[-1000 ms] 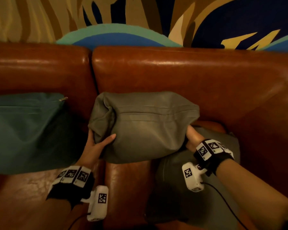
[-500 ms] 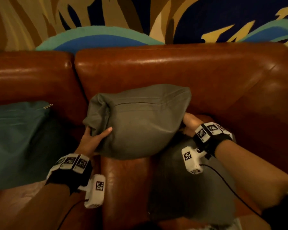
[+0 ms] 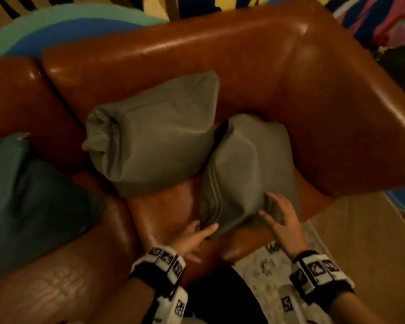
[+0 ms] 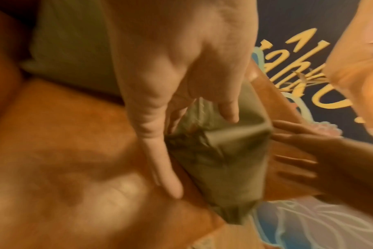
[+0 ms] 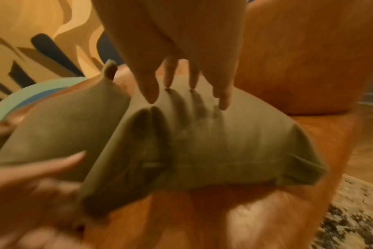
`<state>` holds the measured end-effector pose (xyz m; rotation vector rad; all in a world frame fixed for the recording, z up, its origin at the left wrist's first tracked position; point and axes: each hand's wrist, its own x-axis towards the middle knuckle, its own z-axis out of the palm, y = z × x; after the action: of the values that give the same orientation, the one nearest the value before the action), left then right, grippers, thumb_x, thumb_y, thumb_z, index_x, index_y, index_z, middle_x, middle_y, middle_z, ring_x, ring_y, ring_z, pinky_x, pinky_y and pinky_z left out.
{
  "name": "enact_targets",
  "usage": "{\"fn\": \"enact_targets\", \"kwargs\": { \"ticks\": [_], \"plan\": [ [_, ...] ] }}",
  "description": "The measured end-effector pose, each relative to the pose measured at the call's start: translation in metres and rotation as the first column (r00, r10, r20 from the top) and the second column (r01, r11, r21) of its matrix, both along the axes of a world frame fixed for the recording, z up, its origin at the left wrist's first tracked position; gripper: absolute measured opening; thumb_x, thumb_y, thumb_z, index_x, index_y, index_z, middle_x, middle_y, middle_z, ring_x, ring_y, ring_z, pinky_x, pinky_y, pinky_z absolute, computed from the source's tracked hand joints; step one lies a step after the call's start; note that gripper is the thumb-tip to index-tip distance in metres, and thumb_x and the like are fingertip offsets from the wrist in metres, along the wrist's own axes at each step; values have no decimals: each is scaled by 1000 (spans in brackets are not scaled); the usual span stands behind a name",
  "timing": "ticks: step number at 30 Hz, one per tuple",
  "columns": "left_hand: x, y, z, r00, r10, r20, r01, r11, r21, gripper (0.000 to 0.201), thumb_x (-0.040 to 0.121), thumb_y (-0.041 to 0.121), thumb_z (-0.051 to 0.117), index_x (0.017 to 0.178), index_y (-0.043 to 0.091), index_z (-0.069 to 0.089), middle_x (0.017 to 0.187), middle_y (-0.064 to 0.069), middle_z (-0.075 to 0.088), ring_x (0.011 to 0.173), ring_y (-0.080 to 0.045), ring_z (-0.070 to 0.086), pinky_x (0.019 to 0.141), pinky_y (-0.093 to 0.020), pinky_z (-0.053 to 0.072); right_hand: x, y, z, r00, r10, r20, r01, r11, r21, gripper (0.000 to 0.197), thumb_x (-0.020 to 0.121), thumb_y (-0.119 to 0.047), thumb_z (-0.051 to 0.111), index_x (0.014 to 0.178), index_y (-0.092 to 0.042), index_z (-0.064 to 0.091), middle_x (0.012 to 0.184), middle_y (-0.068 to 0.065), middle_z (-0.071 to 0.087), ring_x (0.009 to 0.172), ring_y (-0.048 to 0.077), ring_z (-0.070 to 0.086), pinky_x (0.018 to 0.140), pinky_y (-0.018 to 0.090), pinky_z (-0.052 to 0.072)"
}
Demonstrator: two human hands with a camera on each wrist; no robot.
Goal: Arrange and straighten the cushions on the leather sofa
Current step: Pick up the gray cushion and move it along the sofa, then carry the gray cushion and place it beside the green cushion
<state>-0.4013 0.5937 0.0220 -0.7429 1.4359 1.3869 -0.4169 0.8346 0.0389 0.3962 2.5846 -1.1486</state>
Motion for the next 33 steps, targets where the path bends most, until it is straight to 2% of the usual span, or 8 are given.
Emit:
{"fn": "enact_targets", "kwargs": {
  "ticks": [5, 7, 12, 14, 17, 22, 28, 33],
  "plan": [
    [2, 27, -11, 969, 128, -214, -129, 992, 6, 5, 88, 11, 67, 88, 8, 62, 67, 1, 63, 47, -7, 55, 38, -16, 45, 59, -30, -17, 964, 266, 5, -266, 964, 7, 93, 82, -26, 78, 146, -51, 16, 165, -2, -7, 151, 18, 6, 120, 34, 17],
    [-10, 32, -4, 918, 81, -388, -107, 993, -47, 16, 81, 11, 74, 72, 17, 62, 51, 11, 62, 44, -2, 54, 41, -14, 41, 60, -40, -24, 961, 277, 11, -277, 953, 120, 114, 72, -34, 84, 146, -56, 0, 163, 3, -21, 151, 31, -6, 122, 45, 10],
    [-33, 87, 46, 711, -57, -701, 97, 995, 18, 56, 58, 53, 71, 102, 19, 72, 104, -2, 74, 101, -13, 68, 93, -33, 52, 19, -28, -12, 890, -210, -404, 209, 977, -47, 86, 72, -35, 74, 147, -29, 31, 158, 22, 22, 147, 36, 17, 121, 50, 14],
    [-35, 109, 65, 586, -202, -785, 288, 957, -32, 63, 72, 46, 70, 127, 18, 62, 124, -2, 66, 120, -14, 57, 106, -31, 42, -5, 2, 1, 782, -446, -435, 399, 895, -200, 66, 75, -23, 72, 133, -22, 43, 139, 19, 49, 130, 33, 47, 110, 43, 39],
    [-50, 124, 72, 407, -236, -882, 283, 951, -124, 38, 87, 26, 67, 123, 16, 64, 128, -4, 59, 121, -19, 52, 104, -27, 40, -23, 61, 6, 630, -724, -281, 640, 689, -340, 62, 78, -25, 81, 130, -14, 50, 119, 8, 62, 115, 25, 61, 93, 24, 47],
    [-120, 117, 46, 613, -267, -744, 160, 964, -214, 24, 92, 18, 61, 114, 8, 65, 103, -8, 65, 97, -16, 60, 72, -10, 39, -17, 149, -6, 570, -814, -111, 735, 566, -374, 77, 85, -28, 74, 149, -21, 31, 145, 7, 49, 129, 20, 49, 103, 28, 37],
    [-230, 174, 23, 700, -284, -655, 117, 951, -287, 60, 90, 41, 61, 140, 15, 42, 136, -9, 52, 128, -24, 49, 102, -28, 37, -34, 208, -27, 630, -776, 15, 693, 554, -462, 102, 61, -59, 85, 141, -51, 22, 148, -2, 46, 133, 21, 49, 111, 55, 38],
    [-278, 231, -1, 766, -210, -607, 51, 962, -268, 55, 90, 46, 59, 133, 12, 53, 132, -13, 58, 122, -31, 54, 98, -34, 41, -57, 232, -28, 679, -734, -5, 638, 593, -491, 105, 62, -69, 77, 149, -31, 31, 146, -5, 49, 133, 16, 49, 113, 50, 38]
  ]
}}
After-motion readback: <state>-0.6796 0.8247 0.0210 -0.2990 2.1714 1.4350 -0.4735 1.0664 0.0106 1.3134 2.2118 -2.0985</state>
